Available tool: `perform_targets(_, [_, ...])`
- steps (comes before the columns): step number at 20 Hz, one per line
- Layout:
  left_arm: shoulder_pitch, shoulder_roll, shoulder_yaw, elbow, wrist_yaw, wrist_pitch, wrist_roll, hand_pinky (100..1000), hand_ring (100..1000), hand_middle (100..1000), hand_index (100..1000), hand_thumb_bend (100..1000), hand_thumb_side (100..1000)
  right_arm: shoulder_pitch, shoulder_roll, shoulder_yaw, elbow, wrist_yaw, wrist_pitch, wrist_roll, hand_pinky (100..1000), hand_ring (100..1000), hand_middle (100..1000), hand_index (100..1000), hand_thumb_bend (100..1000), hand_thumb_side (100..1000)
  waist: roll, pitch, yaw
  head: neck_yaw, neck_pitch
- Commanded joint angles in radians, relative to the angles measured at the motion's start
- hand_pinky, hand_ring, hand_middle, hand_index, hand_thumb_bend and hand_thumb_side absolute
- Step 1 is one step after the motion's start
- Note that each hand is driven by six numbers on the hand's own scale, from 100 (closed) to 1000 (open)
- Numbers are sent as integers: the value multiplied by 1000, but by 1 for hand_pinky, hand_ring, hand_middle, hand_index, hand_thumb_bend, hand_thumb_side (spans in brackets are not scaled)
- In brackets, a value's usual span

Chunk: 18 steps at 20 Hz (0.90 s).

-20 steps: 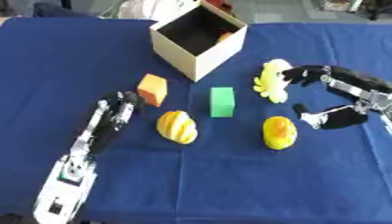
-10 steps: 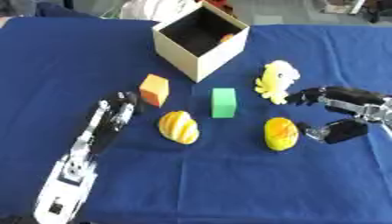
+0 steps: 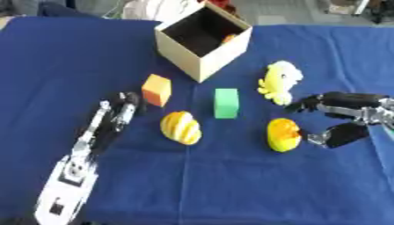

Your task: Pick up objects on the table and place them in the box.

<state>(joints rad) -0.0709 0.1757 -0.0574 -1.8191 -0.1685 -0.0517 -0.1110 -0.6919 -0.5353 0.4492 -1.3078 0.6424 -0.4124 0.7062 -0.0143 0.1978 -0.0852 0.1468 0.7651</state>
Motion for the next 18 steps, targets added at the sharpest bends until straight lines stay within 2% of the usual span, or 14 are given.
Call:
perform_targets(1, [-5, 11, 5, -18, 6, -2, -3, 664, 573, 514, 649, 100, 783, -23, -15, 3, -17, 52, -31, 5, 849, 870, 859, 980, 100, 647, -14, -31, 1, -1, 5])
perform_targets(10, [-6, 12, 5, -18, 6, -3, -4, 665, 574, 514, 650, 100, 782, -35, 2, 29, -46, 132, -89, 21, 867, 877, 852, 979, 100, 662, -12, -30, 1, -1, 5])
perform_targets(12, [-6, 12, 5, -19, 7, -3, -5, 665, 574, 514, 650, 100, 782, -41, 6, 38, -56, 151, -107, 29, 871, 877, 840, 970, 100, 637, -12, -30, 1, -2, 5])
perform_targets(13, [-6, 12, 5, -19, 7, -3, -5, 665, 574, 514, 650, 100, 783, -42, 7, 43, -61, 159, -116, 32, 871, 876, 832, 960, 100, 614, -12, -30, 1, -2, 5])
perform_targets(15, [-5, 11, 5, -18, 7, -3, -5, 665, 574, 514, 650, 100, 784, -42, 10, 49, -69, 161, -129, 31, 865, 865, 816, 917, 100, 504, -12, -29, 1, -2, 5])
perform_targets(16, [-5, 11, 5, -18, 6, -3, -5, 665, 574, 514, 650, 100, 784, -41, 11, 50, -72, 157, -132, 28, 860, 855, 806, 886, 100, 410, -13, -29, 2, -2, 5])
perform_targets(18, [-5, 11, 6, -18, 6, -3, -4, 665, 574, 514, 650, 100, 786, -37, 13, 48, -74, 138, -132, 9, 850, 843, 782, 795, 100, 360, -13, -29, 2, -1, 5])
